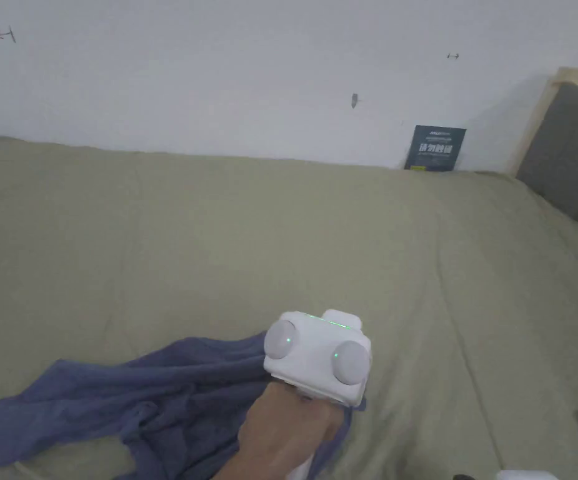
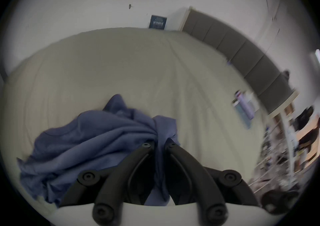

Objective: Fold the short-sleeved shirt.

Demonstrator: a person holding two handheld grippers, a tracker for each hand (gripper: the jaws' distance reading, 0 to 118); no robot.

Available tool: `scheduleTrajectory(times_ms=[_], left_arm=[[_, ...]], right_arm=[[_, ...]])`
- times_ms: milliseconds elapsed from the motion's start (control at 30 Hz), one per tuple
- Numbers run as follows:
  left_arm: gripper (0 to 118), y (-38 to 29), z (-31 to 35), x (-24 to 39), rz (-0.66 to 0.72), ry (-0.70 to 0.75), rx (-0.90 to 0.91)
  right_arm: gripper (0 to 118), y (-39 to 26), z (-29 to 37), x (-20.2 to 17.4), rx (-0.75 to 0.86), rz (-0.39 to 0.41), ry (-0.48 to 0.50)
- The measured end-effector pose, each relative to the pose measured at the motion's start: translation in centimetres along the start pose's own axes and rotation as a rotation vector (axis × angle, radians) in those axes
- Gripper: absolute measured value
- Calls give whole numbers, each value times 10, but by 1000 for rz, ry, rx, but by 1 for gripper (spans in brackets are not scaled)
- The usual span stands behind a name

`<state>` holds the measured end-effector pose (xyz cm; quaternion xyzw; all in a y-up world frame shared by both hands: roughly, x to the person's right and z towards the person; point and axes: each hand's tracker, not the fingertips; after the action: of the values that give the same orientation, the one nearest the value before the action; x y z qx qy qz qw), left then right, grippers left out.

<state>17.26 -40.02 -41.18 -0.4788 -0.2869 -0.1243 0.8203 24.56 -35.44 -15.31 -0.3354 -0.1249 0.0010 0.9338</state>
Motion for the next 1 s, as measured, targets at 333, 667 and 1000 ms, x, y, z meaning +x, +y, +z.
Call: scheduleTrajectory(times_ms=[333,667,1000], left_arm=[[112,-20,69,-40,92,-49,63],[0,-174,260,-99,171,7,412],[0,-303,357,-158,356,261,569]], right_arm=[[0,6,15,-13,24,-4,38],[0,15,67,-47,148,10,127],[0,3,95,-79,186,45,180]])
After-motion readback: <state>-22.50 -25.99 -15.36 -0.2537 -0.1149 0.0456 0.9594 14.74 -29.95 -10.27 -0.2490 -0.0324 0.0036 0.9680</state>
